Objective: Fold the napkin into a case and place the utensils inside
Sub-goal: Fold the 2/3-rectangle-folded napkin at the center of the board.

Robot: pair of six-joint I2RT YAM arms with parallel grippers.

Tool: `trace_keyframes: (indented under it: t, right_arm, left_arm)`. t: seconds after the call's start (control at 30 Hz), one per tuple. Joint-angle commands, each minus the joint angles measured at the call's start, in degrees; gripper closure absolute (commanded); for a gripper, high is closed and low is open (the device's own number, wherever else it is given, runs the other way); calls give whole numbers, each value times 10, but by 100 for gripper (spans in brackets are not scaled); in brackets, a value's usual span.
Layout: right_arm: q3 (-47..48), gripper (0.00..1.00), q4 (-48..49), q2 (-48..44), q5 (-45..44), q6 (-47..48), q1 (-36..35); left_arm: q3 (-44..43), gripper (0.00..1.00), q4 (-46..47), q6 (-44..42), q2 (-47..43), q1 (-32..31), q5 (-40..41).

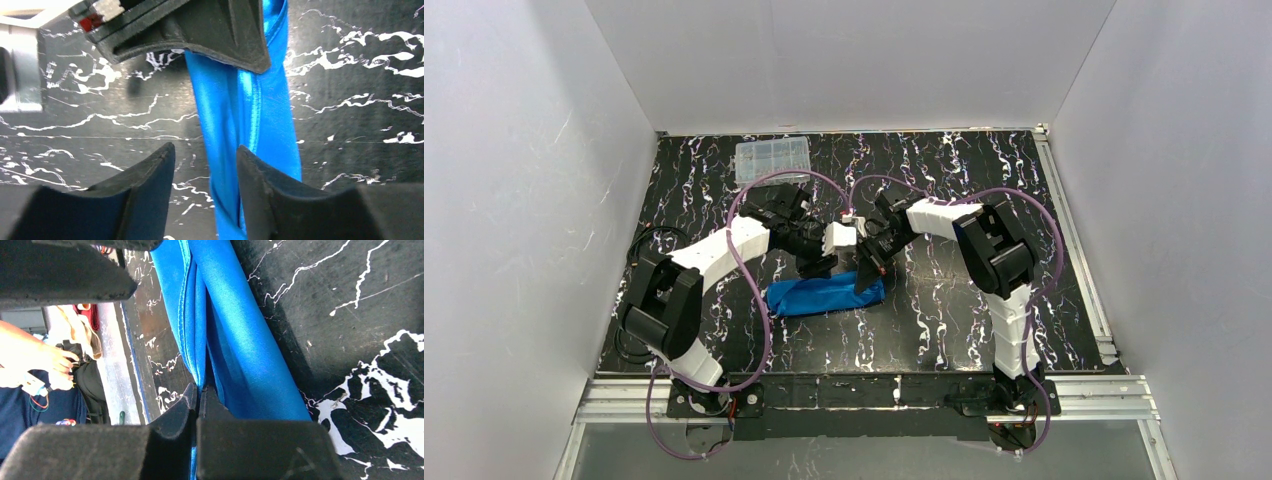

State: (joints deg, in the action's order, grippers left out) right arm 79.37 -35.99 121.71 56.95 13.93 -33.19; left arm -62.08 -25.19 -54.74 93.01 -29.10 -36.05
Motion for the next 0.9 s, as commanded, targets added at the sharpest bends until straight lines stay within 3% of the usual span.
trace_keyframes:
  t: [0.0, 0.1, 0.33, 0.63, 0.77, 0.87]
  right_arm:
    - [15, 99, 0, 3, 11, 3, -2]
    - [9, 99, 10, 0, 19, -1, -3]
    - [2, 99, 23, 0, 27, -7, -7]
    - [3, 99, 27, -3, 34, -9, -9]
    - [2, 99, 28, -7, 35, -9, -10]
    - [2, 99, 30, -11, 36, -12, -10]
  left_arm:
    - [-2, 46, -43, 30, -4, -2, -35]
    - [20, 30, -23, 45, -3, -3, -21]
    - [28, 15, -3, 61, 15, -7, -18]
    - [-24, 15, -49, 58, 69, -36, -22]
    - [-66, 21, -102, 38, 100, -37, -34]
    - [-49, 25, -104, 7, 85, -38, -40]
